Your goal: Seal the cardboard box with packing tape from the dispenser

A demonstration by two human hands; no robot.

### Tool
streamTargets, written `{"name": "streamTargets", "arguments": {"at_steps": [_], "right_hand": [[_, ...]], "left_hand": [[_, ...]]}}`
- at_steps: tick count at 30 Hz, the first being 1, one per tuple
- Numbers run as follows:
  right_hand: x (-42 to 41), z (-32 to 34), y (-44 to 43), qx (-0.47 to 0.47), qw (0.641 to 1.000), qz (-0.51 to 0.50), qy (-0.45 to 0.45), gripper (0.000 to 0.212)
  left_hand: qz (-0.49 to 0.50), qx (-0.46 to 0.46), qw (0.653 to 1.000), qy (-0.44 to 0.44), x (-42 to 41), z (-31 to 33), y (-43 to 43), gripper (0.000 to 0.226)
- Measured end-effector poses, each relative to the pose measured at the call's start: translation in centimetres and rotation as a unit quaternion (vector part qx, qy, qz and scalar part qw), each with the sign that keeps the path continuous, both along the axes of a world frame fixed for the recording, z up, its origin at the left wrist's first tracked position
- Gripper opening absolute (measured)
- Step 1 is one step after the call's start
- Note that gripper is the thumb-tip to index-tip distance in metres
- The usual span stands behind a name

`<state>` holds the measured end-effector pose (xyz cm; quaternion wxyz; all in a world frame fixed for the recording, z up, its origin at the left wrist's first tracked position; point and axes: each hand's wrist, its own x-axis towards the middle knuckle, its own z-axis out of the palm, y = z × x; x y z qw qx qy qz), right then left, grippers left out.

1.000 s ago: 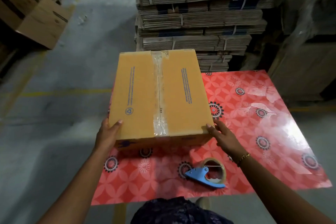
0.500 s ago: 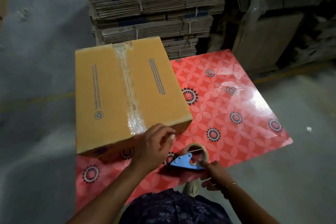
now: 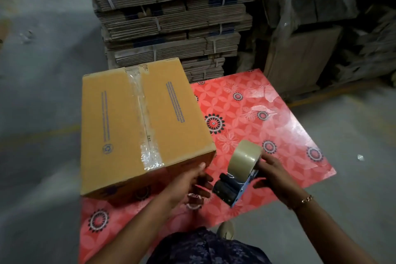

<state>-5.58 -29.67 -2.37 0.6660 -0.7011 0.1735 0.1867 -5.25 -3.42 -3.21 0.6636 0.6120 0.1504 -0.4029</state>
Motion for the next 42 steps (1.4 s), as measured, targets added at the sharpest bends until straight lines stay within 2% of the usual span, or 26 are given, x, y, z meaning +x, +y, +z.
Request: {"name": "streamTargets", "arguments": {"at_steps": [1,3,5,8,10,13,17,19,22,24,27,36,42], "right_hand": [[1.3,1.8,-0.2,0.007,0.999,0.030,-0.028,0.031],[3.7,5.2,-0.2,0.008,0.993,0.087,-0.083,0.036],[5.5,7.9,0.0,0.009,0.984,0.121,-0.128,0.037],[6.8,10.6,-0.2,0.031,0.975,0.130,-0.175,0.024],[7.1,11.6,-1.1,0.037,0.971,0.133,-0.196,0.024],[7.0,11.9,-3.2,0.053,0.970,0.109,-0.212,0.039],[4.5,10.4,-4.8,0.042,0.981,-0.044,-0.182,0.018],[2.5,9.3,-5.0,0.057,0.986,-0.015,-0.154,0.020],[0.2,9.3,-4.2,0.094,0.984,0.092,-0.122,0.023],[-0.4,9.5,-3.2,0.123,0.978,0.120,-0.119,0.033],[-0.3,10.1,-2.1,0.145,0.975,0.103,-0.129,0.034],[2.7,11.7,-0.5,0.065,0.979,0.018,-0.194,0.046],[2.9,12.0,-0.5,0.088,0.982,0.018,-0.167,0.036]], "left_hand": [[-0.008,-0.069,0.996,0.051,0.3,1.0,-1.1,0.062],[-0.053,-0.196,0.976,0.077,0.9,3.3,-3.5,0.079],[-0.065,-0.286,0.953,0.074,1.5,5.6,-5.8,0.082],[-0.019,-0.336,0.940,0.065,2.4,8.3,-8.0,0.075],[0.007,-0.341,0.939,0.046,2.7,9.3,-8.9,0.067],[0.068,-0.340,0.938,0.005,3.1,10.4,-10.3,0.057],[0.219,-0.342,0.913,-0.052,4.1,11.1,-12.3,0.059],[0.279,-0.342,0.893,-0.087,4.6,11.6,-13.1,0.060],[0.332,-0.334,0.873,-0.127,5.1,12.4,-13.9,0.051],[0.348,-0.325,0.866,-0.150,5.4,13.0,-14.2,0.050],[0.357,-0.311,0.862,-0.181,5.6,13.8,-14.6,0.052],[0.358,-0.268,0.869,-0.212,5.9,14.6,-15.7,0.052],[0.355,-0.237,0.872,-0.238,6.4,14.2,-15.7,0.048]]}}
